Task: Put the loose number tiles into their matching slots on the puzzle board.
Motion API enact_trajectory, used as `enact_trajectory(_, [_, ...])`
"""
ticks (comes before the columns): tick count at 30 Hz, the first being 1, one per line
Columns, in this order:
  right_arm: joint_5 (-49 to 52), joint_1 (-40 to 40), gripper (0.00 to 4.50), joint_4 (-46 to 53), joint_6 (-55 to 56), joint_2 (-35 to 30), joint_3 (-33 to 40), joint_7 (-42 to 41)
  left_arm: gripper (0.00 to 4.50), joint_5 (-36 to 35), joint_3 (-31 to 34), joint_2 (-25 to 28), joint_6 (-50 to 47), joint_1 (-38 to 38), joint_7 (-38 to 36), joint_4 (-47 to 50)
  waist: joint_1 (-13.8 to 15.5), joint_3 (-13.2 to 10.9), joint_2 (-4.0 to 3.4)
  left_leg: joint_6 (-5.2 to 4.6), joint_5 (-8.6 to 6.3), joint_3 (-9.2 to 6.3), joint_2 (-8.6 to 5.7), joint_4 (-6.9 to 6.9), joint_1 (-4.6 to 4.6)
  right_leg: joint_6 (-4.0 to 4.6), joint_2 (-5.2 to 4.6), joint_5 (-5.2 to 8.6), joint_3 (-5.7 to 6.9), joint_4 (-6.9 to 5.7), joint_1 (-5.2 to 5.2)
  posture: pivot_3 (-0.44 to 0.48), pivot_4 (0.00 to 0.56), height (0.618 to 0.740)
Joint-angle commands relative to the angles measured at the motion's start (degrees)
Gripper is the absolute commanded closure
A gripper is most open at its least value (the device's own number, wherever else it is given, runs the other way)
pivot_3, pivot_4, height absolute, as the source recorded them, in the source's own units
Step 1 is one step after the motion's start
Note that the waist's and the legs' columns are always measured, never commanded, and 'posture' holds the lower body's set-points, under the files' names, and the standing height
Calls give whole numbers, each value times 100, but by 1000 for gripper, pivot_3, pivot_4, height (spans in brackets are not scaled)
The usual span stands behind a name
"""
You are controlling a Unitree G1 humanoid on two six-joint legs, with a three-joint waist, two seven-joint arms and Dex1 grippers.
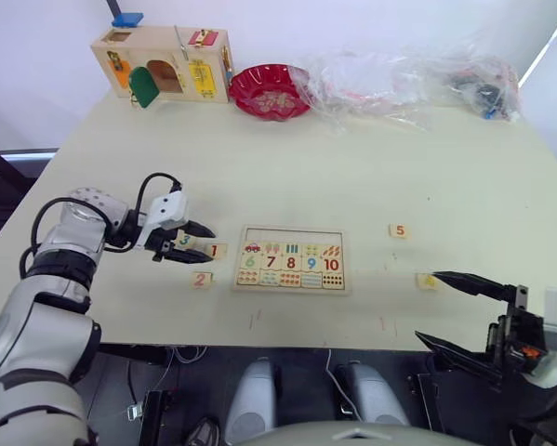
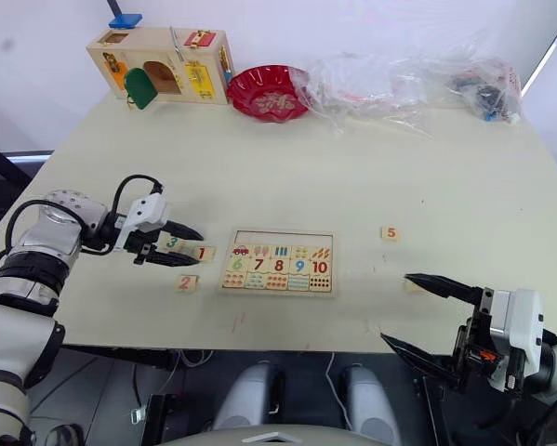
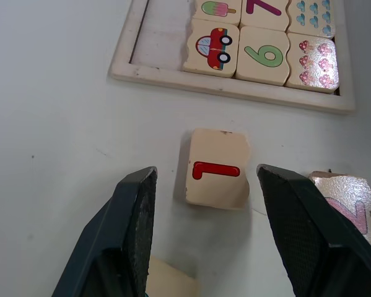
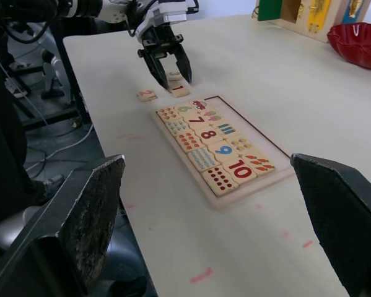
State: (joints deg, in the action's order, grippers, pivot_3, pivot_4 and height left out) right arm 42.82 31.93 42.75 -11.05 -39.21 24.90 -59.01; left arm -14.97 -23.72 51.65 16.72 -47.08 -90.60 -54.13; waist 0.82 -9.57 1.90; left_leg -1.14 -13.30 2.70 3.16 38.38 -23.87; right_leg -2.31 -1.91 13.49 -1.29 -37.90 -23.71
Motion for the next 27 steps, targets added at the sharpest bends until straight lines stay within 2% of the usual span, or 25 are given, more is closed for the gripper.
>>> enact_trajectory(1, [101, 70, 0, 232, 59, -8, 181, 9, 1727, 7, -102, 66, 168, -124, -190, -41, 0, 0, 0, 0, 0, 0, 0, 0, 0, 1, 0, 0, 0, 0, 0, 0, 150, 740])
enact_trajectory(15, [131, 61, 0, 242, 101, 23, 202, -12, 1727, 128, -165, 23, 433, -183, -190, -370, 0, 0, 0, 0, 0, 0, 0, 0, 1, 1, 0, 0, 0, 0, 0, 0, 150, 740])
enact_trajectory(25, [258, 246, 0, 252, 160, 70, 514, -137, 1727, 131, -148, 25, 459, -156, -190, -435, 0, 1, 0, 0, 0, 0, 1, 0, 2, 1, 0, 0, 0, -1, 0, 0, 150, 740])
enact_trajectory(26, [264, 285, 0, 255, 168, 77, 550, -154, 2272, 118, -158, 33, 453, -140, -190, -425, -1, 1, 1, 0, 0, 0, 1, 0, 2, 1, 0, 0, 0, -1, 1, 0, 150, 740])
enact_trajectory(27, [268, 303, 0, 257, 175, 83, 569, -155, 2613, 110, -160, 35, 464, -126, -190, -421, -2, 1, 1, 0, 0, 0, 1, 0, 2, 1, 0, 0, 0, -1, 1, 0, 150, 740])
